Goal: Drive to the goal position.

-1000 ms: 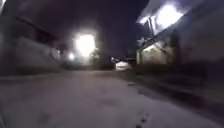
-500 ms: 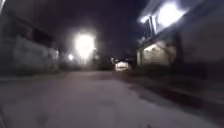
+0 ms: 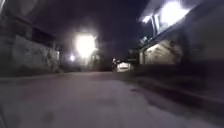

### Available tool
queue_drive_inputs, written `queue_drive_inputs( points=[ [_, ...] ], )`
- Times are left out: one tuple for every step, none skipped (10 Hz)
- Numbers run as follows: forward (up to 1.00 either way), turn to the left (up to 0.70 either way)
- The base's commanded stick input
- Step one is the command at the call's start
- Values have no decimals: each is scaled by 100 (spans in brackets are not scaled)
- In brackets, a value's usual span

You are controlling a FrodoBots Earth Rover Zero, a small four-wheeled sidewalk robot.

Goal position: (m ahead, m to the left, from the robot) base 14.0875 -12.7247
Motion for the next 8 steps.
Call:
queue_drive_inputs(
  points=[
    [70, 0],
    [70, 0],
    [70, 0],
    [70, 0],
    [70, 0],
    [70, 0],
    [70, 0],
    [70, 0]
  ],
)
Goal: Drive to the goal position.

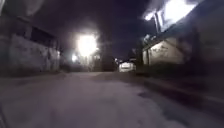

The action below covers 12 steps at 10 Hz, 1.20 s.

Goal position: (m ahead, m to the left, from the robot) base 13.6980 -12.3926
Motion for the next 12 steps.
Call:
queue_drive_inputs(
  points=[
    [70, 0],
    [70, 0],
    [70, 0],
    [60, 0],
    [70, 0],
    [70, 0],
    [70, 0],
    [70, 0],
    [70, 0],
    [70, 0],
    [70, 0],
    [70, 0]
  ],
)
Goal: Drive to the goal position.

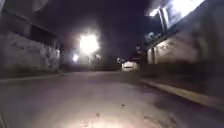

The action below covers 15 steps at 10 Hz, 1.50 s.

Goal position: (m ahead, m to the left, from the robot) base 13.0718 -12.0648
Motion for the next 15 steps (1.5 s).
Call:
queue_drive_inputs(
  points=[
    [70, 0],
    [70, 0],
    [70, 0],
    [70, 0],
    [70, 0],
    [70, -32],
    [70, -35],
    [70, -35],
    [70, -35],
    [70, -35],
    [70, -18],
    [70, 0],
    [70, 0],
    [70, 0],
    [70, 0]
  ],
)
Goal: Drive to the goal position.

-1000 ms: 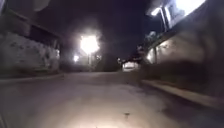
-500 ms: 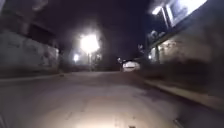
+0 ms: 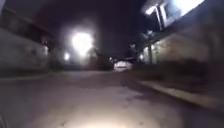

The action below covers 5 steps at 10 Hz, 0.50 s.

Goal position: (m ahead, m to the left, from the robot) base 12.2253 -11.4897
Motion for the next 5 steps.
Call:
queue_drive_inputs(
  points=[
    [70, 0],
    [70, 0],
    [70, 0],
    [70, 0],
    [70, 0]
  ],
)
